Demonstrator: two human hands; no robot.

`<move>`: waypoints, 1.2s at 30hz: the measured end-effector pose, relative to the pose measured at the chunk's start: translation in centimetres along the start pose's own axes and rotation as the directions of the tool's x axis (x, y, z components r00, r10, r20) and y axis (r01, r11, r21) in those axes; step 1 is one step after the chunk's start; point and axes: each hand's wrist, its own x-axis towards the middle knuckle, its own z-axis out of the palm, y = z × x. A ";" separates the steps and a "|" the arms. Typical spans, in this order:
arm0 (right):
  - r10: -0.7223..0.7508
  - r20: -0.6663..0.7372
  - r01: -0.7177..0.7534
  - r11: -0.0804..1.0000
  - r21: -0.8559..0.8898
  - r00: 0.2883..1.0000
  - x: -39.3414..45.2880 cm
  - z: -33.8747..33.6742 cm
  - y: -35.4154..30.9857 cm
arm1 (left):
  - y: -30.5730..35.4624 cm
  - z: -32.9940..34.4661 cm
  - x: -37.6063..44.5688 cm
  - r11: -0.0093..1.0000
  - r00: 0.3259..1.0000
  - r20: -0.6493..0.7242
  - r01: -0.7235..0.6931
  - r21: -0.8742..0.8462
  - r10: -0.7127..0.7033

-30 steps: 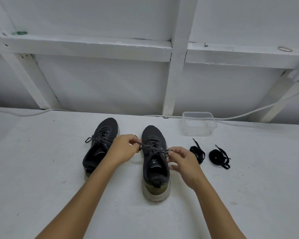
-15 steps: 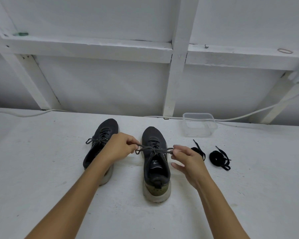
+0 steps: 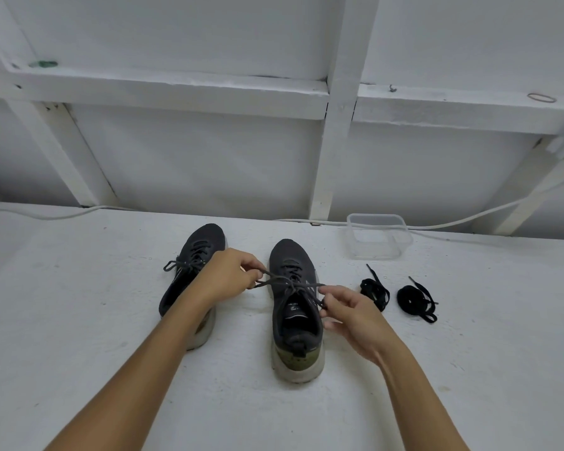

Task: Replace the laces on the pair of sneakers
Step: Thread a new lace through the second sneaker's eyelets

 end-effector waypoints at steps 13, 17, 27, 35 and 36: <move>0.097 0.019 -0.090 0.973 -0.214 0.995 0.2 -0.9 -1.0 | -0.5 0.3 -0.1 0.984 0.992 -0.063 -0.096 0.152 0.106; 0.051 -0.051 -0.057 0.992 -0.113 0.997 0.6 -0.8 -1.3 | -0.5 0.2 0.1 0.981 0.992 -0.073 -0.089 0.172 0.102; 0.027 -0.081 -0.022 0.997 0.071 0.996 0.5 -0.8 -0.2 | -0.3 0.0 -0.3 0.981 0.991 -0.082 -0.088 0.175 0.104; 0.028 -0.241 -0.048 0.996 -0.076 0.970 0.7 -0.3 -1.0 | -0.2 -0.3 -0.1 0.966 0.982 -0.097 -0.140 0.218 0.164; 0.052 -0.267 -0.064 0.997 -0.039 0.962 0.7 -0.1 -1.0 | -0.2 -0.2 -0.1 0.967 0.981 -0.108 -0.132 0.220 0.158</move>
